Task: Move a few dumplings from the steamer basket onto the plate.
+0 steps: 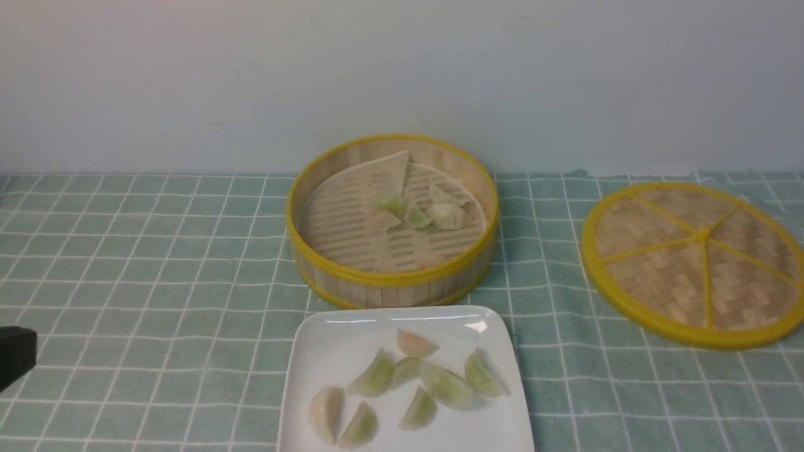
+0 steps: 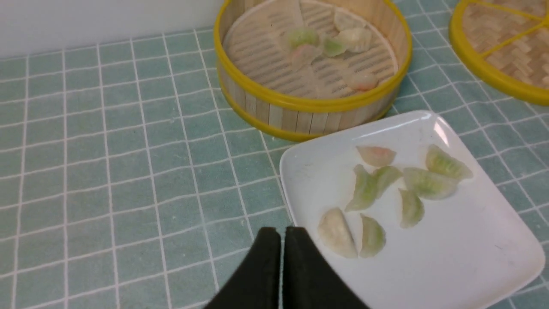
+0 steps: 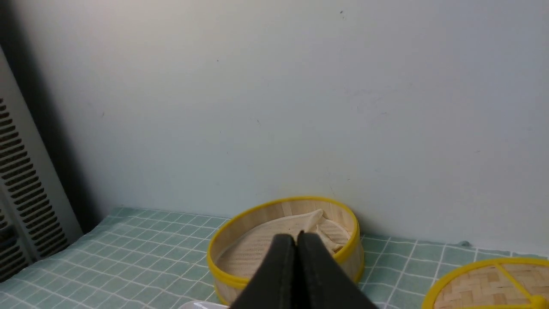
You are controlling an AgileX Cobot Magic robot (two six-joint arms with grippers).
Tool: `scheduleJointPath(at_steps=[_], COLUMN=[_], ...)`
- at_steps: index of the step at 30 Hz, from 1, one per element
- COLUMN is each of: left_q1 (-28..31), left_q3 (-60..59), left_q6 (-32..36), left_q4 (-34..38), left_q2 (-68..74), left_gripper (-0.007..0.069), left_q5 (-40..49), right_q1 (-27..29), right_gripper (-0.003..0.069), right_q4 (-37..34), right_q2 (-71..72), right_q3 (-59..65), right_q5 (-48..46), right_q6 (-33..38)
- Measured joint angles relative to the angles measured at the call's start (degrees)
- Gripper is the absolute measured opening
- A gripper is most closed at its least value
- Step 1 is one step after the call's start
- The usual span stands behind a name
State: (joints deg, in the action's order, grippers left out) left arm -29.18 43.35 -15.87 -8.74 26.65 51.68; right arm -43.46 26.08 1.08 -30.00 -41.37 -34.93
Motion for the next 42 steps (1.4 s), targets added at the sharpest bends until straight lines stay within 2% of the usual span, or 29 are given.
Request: scheduleJointPath(at_steps=[10,24,28,31,33,34,35,36,39,42], left_q1=[0.0,0.0,0.16,4.02,9.15,9.65,14.75,16.75,22.88,25.76], left_q3=[0.0,0.0,-2.23,-9.18,-16.19,-16.89,-23.78,-26.44,-35.23,-40.86], left_q6=[-0.78,-0.83,0.57,6.6,11.36,11.73,15.12,16.49,18.35,18.79], left_q4=[4.09,4.44,4.3,5.47,8.73,8.73,11.31,12.15,13.45,13.56], left_q2=[-5.59,-5.59,-6.72,-10.5,-14.32,-14.71,-18.63,-20.15,-25.21,-27.11], left_gripper=[-0.0006,-0.0006,-0.0006,-0.0006,-0.0006,-0.0006,-0.0006,-0.0006,-0.0006,-0.0006], left_q5=[0.1,0.32,-3.44,-13.38,-20.73,-21.3,-26.22,-28.43,-31.92,-32.49], right_q1=[0.0,0.0,0.0,0.0,0.0,0.0,0.0,0.0,0.0,0.0], right_gripper=[-0.0015,-0.0015,-0.0015,-0.0015,-0.0015,-0.0015,-0.0015,-0.0015,-0.0015,-0.0015], right_q4=[0.0,0.0,0.0,-0.04,-0.04,-0.04,-0.04,-0.04,-0.18,-0.24], right_q2=[0.0,0.0,0.0,0.0,0.0,0.0,0.0,0.0,0.0,0.0], right_q3=[0.02,0.02,0.02,0.02,0.02,0.02,0.02,0.02,0.02,0.02], right_q5=[-0.3,-0.3,-0.3,-0.37,-0.36,-0.43,-0.43,-0.43,-0.43,-0.48], right_q6=[-0.18,-0.32,-0.6,-0.6,-0.65,-0.65,-0.65,-0.65,-0.65,-0.65])
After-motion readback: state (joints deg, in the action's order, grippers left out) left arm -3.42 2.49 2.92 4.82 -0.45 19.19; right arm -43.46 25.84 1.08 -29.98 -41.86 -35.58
